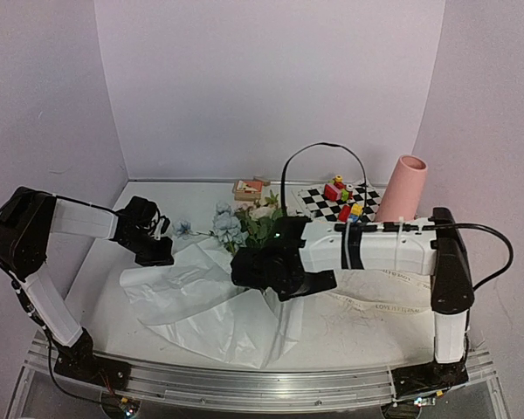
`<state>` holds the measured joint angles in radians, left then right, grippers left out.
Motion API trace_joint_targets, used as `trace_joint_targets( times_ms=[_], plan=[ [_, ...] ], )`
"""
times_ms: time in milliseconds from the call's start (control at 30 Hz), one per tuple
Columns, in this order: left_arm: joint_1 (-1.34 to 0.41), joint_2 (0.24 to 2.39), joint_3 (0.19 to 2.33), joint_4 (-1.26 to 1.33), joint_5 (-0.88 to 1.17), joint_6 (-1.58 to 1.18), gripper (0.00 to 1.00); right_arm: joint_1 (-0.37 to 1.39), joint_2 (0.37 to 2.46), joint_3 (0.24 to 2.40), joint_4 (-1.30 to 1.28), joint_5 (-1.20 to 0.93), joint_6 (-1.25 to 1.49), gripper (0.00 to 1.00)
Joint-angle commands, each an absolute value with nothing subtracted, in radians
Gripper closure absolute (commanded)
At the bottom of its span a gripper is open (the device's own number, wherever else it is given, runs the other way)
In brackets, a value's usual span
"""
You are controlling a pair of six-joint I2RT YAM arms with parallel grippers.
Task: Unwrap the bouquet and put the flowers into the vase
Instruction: Unfold the wrapping paper at the center of the board.
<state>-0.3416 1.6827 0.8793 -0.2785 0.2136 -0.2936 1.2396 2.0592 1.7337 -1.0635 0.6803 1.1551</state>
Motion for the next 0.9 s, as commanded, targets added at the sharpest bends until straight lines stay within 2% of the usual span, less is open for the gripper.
trace_joint_targets(
  times_ms=[0,267,433,567,700,867],
  plan=[
    [-0.347,1.643,0.875,-0.264,0.213,-0.302,1.00,1.234,1.927,1.557,-1.111,0.629,1.277,0.21],
    [-0.349,1.613,0.845,-0.293,0.200,-0.287,1.00,1.214,1.724,1.274,-1.061,0.590,1.332,0.15],
    [-0.348,1.617,0.839,-0.297,0.191,-0.281,1.00,1.160,1.605,1.079,-0.934,0.503,1.320,0.15],
    [-0.348,1.635,0.859,-0.309,0.192,-0.284,0.99,1.109,1.513,1.003,-0.829,0.450,1.277,0.12],
    [-0.349,1.634,0.886,-0.331,0.173,-0.289,0.88,1.036,1.447,0.980,-0.762,0.415,1.228,0.10],
    [-0.347,1.603,0.943,-0.404,0.063,-0.310,0.63,0.985,1.423,1.034,-0.699,0.422,1.113,0.08]
  ],
)
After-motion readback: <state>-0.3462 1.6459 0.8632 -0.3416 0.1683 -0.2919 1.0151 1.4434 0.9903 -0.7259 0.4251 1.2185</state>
